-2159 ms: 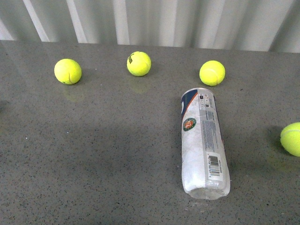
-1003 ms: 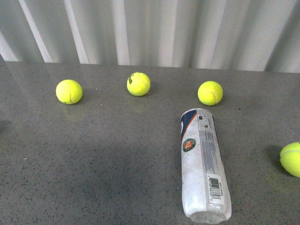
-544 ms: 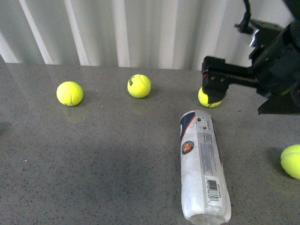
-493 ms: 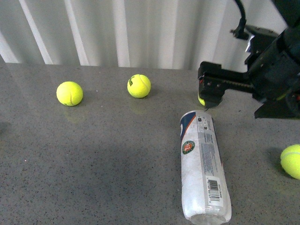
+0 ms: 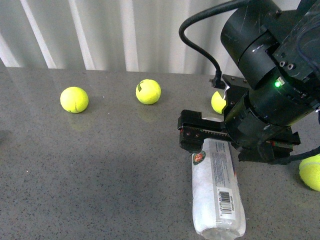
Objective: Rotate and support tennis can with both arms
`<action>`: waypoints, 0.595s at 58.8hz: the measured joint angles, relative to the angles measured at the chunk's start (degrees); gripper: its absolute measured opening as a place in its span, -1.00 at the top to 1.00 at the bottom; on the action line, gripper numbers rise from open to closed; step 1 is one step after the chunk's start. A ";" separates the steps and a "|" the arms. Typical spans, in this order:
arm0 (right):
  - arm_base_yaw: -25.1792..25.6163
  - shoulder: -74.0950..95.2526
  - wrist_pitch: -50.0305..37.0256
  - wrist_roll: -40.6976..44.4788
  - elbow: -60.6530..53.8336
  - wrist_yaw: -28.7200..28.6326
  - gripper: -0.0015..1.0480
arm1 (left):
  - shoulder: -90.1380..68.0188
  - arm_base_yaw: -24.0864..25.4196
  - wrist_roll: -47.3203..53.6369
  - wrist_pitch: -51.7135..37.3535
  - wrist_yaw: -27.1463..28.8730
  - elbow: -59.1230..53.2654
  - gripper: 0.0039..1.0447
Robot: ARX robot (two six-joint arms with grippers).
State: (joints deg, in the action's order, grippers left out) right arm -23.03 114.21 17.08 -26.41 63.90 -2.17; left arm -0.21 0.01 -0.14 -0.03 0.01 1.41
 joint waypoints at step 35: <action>0.57 2.03 -2.86 0.70 -0.35 1.42 0.17 | 0.00 -0.02 0.00 0.00 0.00 0.00 -0.87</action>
State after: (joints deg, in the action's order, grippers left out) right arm -22.46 116.25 14.22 -25.71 63.55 -0.75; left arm -0.21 -0.01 -0.14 -0.03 0.01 1.41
